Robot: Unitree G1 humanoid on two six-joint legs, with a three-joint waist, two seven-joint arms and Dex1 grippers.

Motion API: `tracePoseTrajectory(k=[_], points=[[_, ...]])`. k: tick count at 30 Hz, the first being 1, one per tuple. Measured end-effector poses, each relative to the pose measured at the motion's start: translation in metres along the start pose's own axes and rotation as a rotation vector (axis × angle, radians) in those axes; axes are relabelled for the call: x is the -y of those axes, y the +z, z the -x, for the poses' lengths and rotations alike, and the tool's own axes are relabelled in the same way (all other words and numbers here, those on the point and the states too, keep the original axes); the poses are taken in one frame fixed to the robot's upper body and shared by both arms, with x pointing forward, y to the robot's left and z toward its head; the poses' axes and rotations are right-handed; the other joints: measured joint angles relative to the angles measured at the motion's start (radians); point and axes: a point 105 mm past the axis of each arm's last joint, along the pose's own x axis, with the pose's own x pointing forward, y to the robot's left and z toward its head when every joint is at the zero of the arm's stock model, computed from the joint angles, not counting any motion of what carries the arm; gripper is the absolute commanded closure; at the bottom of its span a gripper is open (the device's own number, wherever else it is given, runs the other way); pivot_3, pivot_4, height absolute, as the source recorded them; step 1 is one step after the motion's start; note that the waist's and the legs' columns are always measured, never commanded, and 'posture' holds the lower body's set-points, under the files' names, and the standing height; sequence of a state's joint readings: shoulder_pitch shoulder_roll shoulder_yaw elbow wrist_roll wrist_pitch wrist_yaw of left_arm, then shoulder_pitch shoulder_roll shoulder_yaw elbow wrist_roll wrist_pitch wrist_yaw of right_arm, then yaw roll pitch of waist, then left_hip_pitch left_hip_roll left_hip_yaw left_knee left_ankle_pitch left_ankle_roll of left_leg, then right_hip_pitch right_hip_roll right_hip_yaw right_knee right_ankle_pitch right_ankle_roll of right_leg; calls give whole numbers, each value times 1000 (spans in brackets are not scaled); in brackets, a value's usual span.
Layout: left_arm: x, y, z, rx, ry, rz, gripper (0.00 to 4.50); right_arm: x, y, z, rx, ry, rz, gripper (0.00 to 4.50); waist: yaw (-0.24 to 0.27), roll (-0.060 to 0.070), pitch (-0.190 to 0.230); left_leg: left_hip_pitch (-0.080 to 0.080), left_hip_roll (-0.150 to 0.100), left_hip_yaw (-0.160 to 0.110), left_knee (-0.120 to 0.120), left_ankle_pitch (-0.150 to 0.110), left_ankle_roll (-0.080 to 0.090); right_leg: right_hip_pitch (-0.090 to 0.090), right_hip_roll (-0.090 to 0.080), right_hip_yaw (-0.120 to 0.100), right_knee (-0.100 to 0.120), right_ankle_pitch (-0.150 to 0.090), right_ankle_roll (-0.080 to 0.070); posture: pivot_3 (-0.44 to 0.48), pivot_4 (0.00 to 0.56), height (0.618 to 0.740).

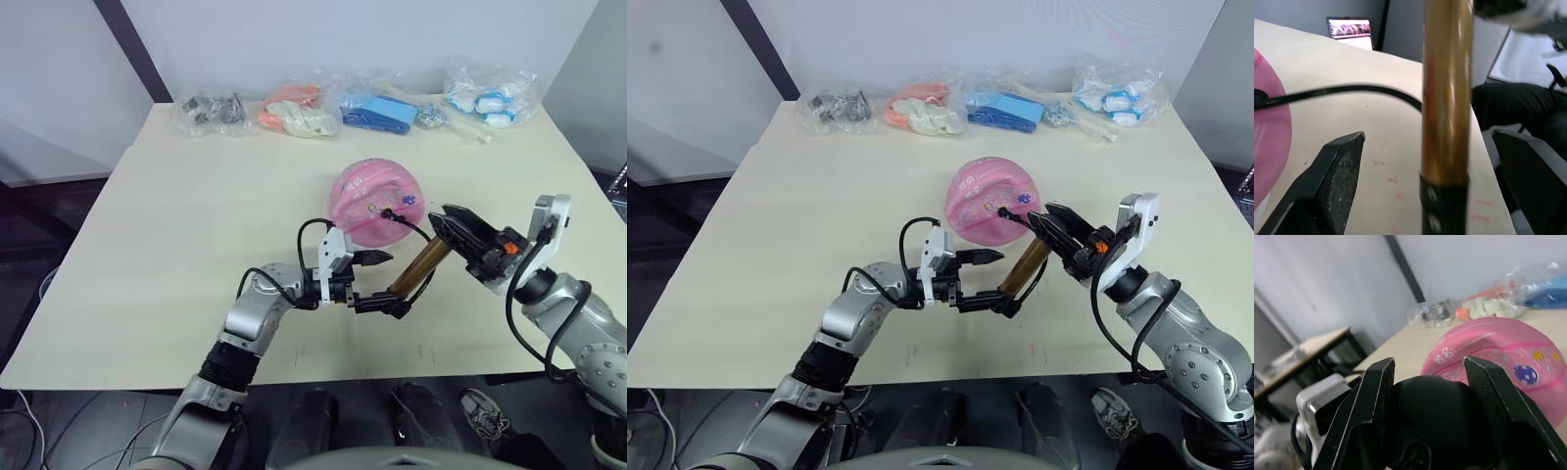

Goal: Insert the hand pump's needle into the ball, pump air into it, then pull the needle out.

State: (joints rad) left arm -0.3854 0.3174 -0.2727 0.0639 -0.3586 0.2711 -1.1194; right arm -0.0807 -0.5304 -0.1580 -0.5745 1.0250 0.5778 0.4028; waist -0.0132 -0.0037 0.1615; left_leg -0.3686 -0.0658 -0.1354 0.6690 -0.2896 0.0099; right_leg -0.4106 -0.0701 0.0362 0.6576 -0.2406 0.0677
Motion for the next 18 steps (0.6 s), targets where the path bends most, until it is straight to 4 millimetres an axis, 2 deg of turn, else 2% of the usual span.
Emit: tracePoseTrajectory(k=[9,18], points=[[4,-23,-5,-137,-110,-27,30,-19,1,-7,-107,187,231,2747,0,-1,1,-1,0,0,0,0,0,0,0,0,-1,0,0,0,150,740],[-1,-36,-19,-182,-120,1,30,-36,1,-10,-120,312,327,2747,2,-2,1,-2,0,-1,0,0,0,-1,0,-1,-1,0,0,0,150,740]])
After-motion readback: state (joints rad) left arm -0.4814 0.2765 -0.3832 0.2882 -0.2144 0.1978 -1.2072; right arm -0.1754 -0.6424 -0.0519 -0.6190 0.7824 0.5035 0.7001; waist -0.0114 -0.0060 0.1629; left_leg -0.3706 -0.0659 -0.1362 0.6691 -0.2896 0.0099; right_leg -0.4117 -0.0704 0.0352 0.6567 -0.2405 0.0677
